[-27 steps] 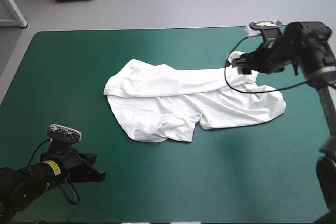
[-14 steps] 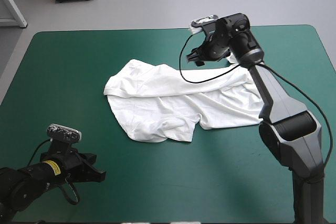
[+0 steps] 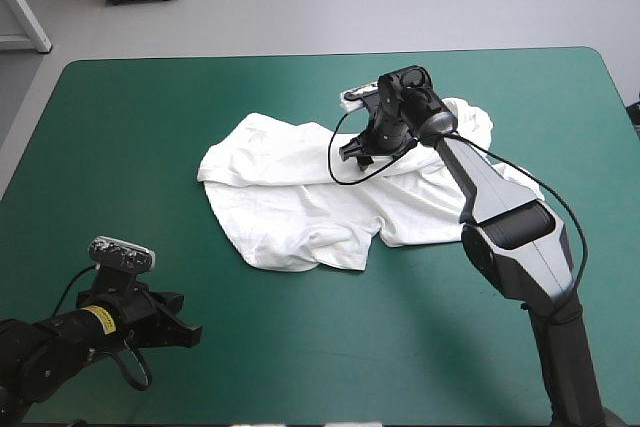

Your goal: Fold the cloth

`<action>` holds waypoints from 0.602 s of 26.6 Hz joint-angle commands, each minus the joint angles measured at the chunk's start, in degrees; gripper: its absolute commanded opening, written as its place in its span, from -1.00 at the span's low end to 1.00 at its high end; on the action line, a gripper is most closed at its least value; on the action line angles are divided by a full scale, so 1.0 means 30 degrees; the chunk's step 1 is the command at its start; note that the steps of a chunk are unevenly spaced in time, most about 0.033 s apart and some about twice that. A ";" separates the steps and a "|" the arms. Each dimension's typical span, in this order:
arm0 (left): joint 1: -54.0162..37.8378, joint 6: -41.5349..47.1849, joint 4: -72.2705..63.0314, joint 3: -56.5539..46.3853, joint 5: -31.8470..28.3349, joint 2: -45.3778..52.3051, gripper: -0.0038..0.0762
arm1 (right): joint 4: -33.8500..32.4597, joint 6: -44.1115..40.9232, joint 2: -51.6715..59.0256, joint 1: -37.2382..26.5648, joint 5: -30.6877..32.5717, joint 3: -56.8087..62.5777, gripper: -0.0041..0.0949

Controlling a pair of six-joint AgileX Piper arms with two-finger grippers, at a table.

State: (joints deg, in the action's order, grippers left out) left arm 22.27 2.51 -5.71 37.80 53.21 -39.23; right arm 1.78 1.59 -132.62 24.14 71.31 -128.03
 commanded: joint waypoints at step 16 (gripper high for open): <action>0.0161 0.0188 -0.0234 0.0520 -0.1042 -0.0158 -0.96 | 0.3388 -0.0271 0.0581 0.2821 0.0110 0.1757 -0.95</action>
State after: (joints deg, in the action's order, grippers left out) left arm 22.27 2.51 -5.71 37.80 53.16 -39.23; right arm 5.86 1.34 -132.73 29.08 67.87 -123.30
